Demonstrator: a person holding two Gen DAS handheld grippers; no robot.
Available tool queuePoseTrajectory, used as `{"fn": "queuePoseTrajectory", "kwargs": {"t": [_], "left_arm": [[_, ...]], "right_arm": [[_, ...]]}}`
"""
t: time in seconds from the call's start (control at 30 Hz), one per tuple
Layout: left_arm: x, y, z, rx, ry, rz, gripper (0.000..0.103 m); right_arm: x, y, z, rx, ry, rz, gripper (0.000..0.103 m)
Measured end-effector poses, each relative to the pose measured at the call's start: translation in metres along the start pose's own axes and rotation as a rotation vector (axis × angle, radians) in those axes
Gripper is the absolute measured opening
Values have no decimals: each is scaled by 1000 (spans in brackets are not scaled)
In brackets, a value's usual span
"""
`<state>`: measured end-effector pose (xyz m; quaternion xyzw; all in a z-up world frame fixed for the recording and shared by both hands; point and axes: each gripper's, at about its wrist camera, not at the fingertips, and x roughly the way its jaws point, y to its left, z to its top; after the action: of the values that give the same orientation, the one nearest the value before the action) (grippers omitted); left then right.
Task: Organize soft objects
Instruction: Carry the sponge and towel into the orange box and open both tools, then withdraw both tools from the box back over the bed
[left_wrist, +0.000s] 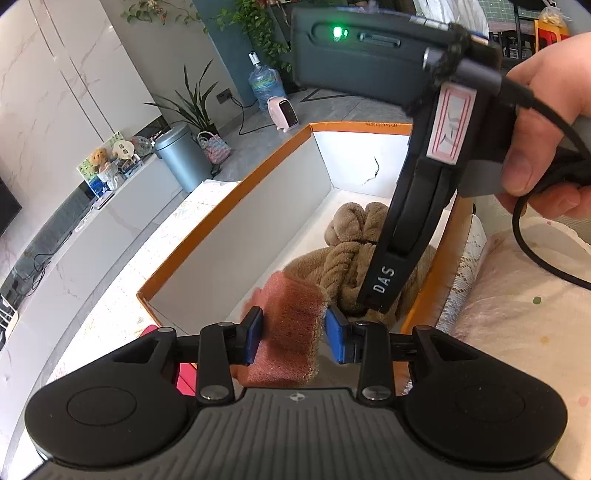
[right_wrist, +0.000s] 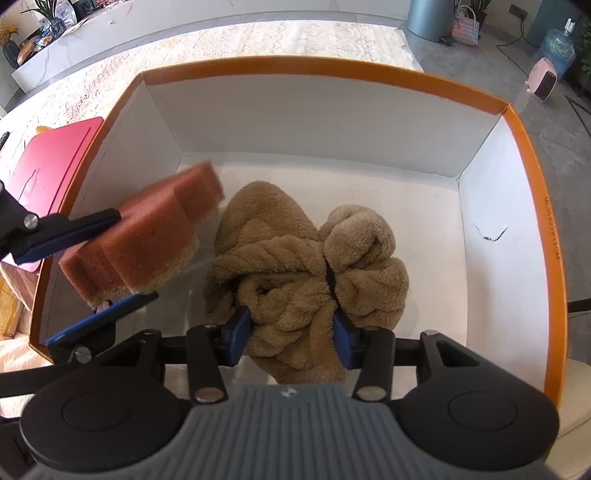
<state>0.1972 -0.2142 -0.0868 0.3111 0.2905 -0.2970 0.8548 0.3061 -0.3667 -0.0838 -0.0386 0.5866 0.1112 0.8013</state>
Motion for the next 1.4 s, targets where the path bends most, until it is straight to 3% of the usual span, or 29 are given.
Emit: {"fn": "queuePoseTrajectory", "kwargs": {"t": [0.07,0.1,0.17,0.5,0.73,1.03,1.2,1.4], "left_arm": [[-3,0,0,-5,-11,-6,46],[-4,1,1,-13,-14,-10,53],[-8,2,2,-25,-23,-8,59],[-45,5,4,-69,-93,-1,68],[-89,18,-4,-170,-170,29,68],[-144,36,-36,-343,-234,106,68],[-168,44,-59,-429,-240,185,68],[-188,61,-96,-558,-201,258,68]], "right_arm": [[-8,4,-6,-1,-9,-6,51],[-11,5,-6,-2,-14,-11,52],[-15,6,-7,-1,-30,-24,62],[-55,19,-13,-8,-102,-82,83],[-92,27,-34,52,-213,-108,86],[-132,78,-81,121,-420,-97,88],[-141,120,-110,128,-534,-90,90],[-137,175,-136,121,-586,-35,90]]}}
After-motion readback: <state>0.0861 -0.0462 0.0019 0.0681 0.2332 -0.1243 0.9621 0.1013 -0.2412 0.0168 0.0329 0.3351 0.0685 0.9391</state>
